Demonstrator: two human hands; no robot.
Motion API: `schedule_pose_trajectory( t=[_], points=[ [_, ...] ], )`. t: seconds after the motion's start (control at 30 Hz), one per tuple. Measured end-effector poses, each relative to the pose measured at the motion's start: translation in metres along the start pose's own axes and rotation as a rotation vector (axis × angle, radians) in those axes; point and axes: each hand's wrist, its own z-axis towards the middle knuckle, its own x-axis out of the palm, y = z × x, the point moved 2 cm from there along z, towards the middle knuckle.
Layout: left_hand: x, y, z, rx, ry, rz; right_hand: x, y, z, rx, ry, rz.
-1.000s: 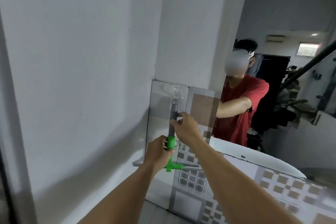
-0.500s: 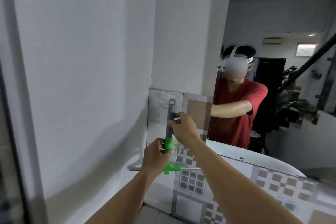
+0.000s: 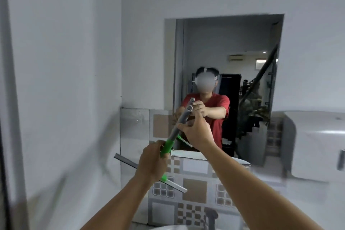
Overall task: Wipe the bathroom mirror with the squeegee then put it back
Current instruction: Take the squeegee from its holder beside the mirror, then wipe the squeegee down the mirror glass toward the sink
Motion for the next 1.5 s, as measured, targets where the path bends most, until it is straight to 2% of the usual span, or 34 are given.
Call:
schedule_pose_trajectory(
  t=[0.17,0.3,0.4,0.53,0.77,0.97,1.07,1.13,1.2,1.33,1.5],
  points=[
    [0.001,-0.062,-0.011,0.047,0.088,0.019,-0.068,-0.003,-0.027,-0.063,-0.102,-0.15],
    [0.001,-0.1,-0.015,0.108,0.15,0.085,-0.109,-0.003,-0.047,-0.171,-0.145,-0.405],
    [-0.007,-0.124,-0.012,0.201,0.201,0.154,-0.134,0.001,-0.06,-0.289,-0.054,-0.683],
    [-0.022,-0.151,0.0,0.317,0.202,0.245,-0.155,0.006,-0.071,-0.393,0.039,-0.847],
    [-0.045,-0.186,0.041,0.53,0.171,0.337,-0.167,0.016,-0.053,-0.508,0.075,-0.743],
    [-0.061,-0.189,0.091,0.643,0.047,0.354,-0.167,0.032,-0.019,-0.526,-0.038,-0.663],
    [-0.064,-0.186,0.098,0.761,-0.28,0.317,-0.161,0.04,0.002,-0.555,-0.085,-0.633],
    [-0.052,-0.173,0.086,0.834,-0.443,0.174,-0.157,0.043,0.017,-0.565,-0.109,-0.637],
    [-0.021,-0.146,0.076,0.865,-0.413,0.104,-0.156,0.046,0.033,-0.563,-0.134,-0.649],
    [0.039,-0.088,0.089,0.705,-0.114,0.217,-0.157,0.064,0.064,-0.582,-0.173,-0.655],
    [0.062,-0.076,0.131,0.648,-0.1,0.378,-0.158,0.09,0.106,-0.615,-0.12,-0.738]
  ],
)
